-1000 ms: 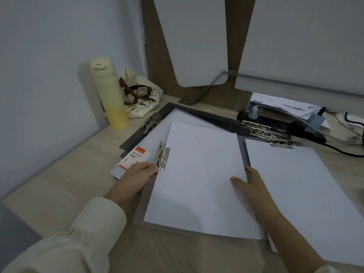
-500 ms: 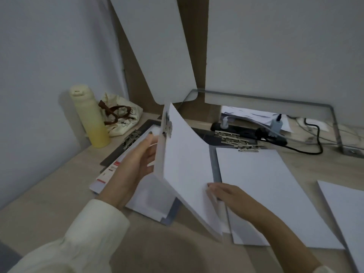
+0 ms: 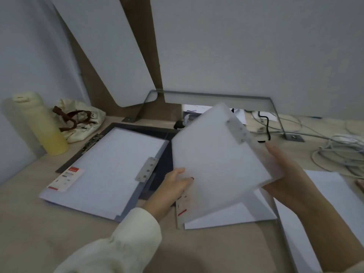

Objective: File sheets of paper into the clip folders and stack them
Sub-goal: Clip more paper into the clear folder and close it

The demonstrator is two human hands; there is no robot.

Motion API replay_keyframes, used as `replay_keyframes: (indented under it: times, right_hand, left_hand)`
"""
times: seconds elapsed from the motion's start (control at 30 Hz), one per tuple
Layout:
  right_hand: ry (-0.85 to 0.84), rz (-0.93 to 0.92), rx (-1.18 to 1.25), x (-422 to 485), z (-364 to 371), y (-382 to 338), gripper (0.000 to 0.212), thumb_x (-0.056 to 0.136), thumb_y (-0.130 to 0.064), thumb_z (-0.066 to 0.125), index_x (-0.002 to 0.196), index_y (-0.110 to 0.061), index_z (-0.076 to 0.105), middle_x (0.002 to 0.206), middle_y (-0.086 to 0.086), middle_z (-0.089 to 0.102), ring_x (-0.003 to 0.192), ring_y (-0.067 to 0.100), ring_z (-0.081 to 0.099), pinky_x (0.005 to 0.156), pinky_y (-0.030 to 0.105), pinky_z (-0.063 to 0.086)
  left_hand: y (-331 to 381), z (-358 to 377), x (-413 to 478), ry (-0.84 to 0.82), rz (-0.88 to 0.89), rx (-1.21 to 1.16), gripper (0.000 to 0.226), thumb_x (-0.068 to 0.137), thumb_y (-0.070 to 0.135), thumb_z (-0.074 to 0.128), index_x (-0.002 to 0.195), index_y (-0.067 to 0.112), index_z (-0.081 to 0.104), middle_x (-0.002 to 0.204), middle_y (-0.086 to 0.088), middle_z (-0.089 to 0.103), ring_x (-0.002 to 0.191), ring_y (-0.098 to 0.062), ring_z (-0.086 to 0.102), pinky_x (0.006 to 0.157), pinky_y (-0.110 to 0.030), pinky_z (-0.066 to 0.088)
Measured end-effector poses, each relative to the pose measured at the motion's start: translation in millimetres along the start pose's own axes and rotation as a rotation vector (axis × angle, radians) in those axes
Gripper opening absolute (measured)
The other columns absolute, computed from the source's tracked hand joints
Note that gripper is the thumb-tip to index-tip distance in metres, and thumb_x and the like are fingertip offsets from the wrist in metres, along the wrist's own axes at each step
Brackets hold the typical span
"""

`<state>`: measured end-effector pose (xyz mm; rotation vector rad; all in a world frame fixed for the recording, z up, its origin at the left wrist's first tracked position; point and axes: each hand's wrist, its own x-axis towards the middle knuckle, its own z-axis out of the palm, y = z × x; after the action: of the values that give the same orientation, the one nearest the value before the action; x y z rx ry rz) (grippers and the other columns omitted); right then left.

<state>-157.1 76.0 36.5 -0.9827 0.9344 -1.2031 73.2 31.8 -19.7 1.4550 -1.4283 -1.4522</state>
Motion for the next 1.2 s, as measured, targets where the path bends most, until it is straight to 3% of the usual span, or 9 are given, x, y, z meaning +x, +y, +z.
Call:
replay_keyframes:
  times: [0.1, 0.2, 0.3, 0.37, 0.5, 0.7, 0.87, 1.1, 1.2]
  right_hand:
    - [0.178, 0.129, -0.103, -4.5, -24.3, 11.6, 0.027, 0.093, -0.017, 0.042, 0.109, -0.010, 0.062, 0.090, 0.007, 0.068, 0.077, 0.020, 0.065, 0.064, 0.029, 0.052]
    - [0.282, 0.222, -0.297, -6.1, -41.9, 28.4, 0.026, 0.093, -0.007, 0.044, 0.114, -0.008, 0.058, 0.095, 0.008, 0.066, 0.085, 0.022, 0.061, 0.071, 0.030, 0.047]
    - [0.310, 0.261, -0.459, -9.2, -46.3, 40.1, 0.027, 0.094, -0.014, 0.045, 0.118, -0.007, 0.055, 0.102, 0.005, 0.064, 0.092, 0.019, 0.060, 0.071, 0.025, 0.045]
    - [0.323, 0.272, -0.506, -10.6, -45.6, 42.6, 0.026, 0.093, -0.020, 0.048, 0.117, -0.011, 0.054, 0.101, 0.000, 0.063, 0.092, 0.015, 0.059, 0.070, 0.022, 0.043]
    - [0.343, 0.291, -0.548, -9.9, -46.4, 45.0, 0.031, 0.091, -0.026, 0.052, 0.117, -0.010, 0.056, 0.104, 0.003, 0.064, 0.095, 0.020, 0.060, 0.074, 0.027, 0.045]
    - [0.409, 0.248, -0.399, -1.2, -28.5, 49.9, 0.056, 0.086, -0.027, 0.060, 0.138, -0.024, 0.039, 0.124, 0.002, 0.054, 0.109, 0.026, 0.055, 0.101, 0.041, 0.042]
    - [0.233, 0.282, -0.220, 12.6, 11.0, 57.6, 0.039, 0.084, -0.023, 0.058, 0.121, -0.012, 0.058, 0.109, 0.006, 0.070, 0.105, 0.029, 0.063, 0.096, 0.043, 0.047]
    - [0.207, 0.239, -0.086, 52.0, 102.5, 87.8, 0.026, 0.087, -0.012, 0.057, 0.113, -0.011, 0.059, 0.109, 0.008, 0.069, 0.101, 0.027, 0.063, 0.079, 0.038, 0.051]
    - [0.198, 0.260, -0.050, 65.0, 142.8, 103.7, 0.021, 0.089, -0.011, 0.055, 0.109, -0.010, 0.058, 0.105, 0.007, 0.068, 0.091, 0.023, 0.063, 0.067, 0.034, 0.050]
  left_hand:
    - [-21.0, 6.8, 0.3, 0.028, -0.140, -0.116, 0.057, 0.084, 0.030, 0.061, 0.136, 0.018, 0.039, 0.132, -0.003, 0.050, 0.107, -0.018, 0.057, 0.092, -0.036, 0.049]
    - [-23.7, 7.8, -4.8, 0.039, -0.214, -0.282, 0.022, 0.088, 0.014, 0.056, 0.109, 0.012, 0.053, 0.100, -0.007, 0.063, 0.086, -0.019, 0.061, 0.071, -0.031, 0.050]
    - [-24.4, 12.2, -6.9, -0.031, -0.268, -0.376, 0.026, 0.088, 0.016, 0.059, 0.110, 0.004, 0.063, 0.106, -0.014, 0.069, 0.096, -0.027, 0.064, 0.085, -0.036, 0.051]
    - [-23.3, 16.1, -10.0, 0.000, -0.244, -0.366, 0.029, 0.087, 0.019, 0.062, 0.112, 0.005, 0.065, 0.110, -0.014, 0.069, 0.104, -0.029, 0.063, 0.095, -0.039, 0.048]
    - [-12.0, 13.5, -15.5, 0.063, -0.105, -0.313, 0.027, 0.086, 0.023, 0.063, 0.112, 0.013, 0.064, 0.107, -0.005, 0.071, 0.102, -0.023, 0.065, 0.081, -0.032, 0.051]
    - [14.8, -18.4, -24.7, 0.065, 0.047, -0.255, 0.025, 0.086, 0.023, 0.063, 0.110, 0.019, 0.061, 0.106, 0.000, 0.070, 0.100, -0.019, 0.065, 0.091, -0.034, 0.050]
    - [9.1, -80.5, -32.1, 0.108, 0.086, -0.187, 0.026, 0.085, 0.021, 0.062, 0.110, 0.014, 0.063, 0.103, -0.002, 0.073, 0.089, -0.017, 0.069, 0.076, -0.027, 0.053]
    - [0.2, -179.1, -43.5, 0.206, -0.033, -0.368, 0.010, 0.085, 0.016, 0.058, 0.084, 0.013, 0.067, 0.066, 0.001, 0.074, 0.054, -0.008, 0.068, 0.047, -0.016, 0.051]
    - [-11.9, -214.6, -50.8, 0.325, -0.021, -0.521, 0.011, 0.086, 0.012, 0.054, 0.085, 0.008, 0.064, 0.069, -0.003, 0.074, 0.057, -0.010, 0.069, 0.056, -0.024, 0.057]
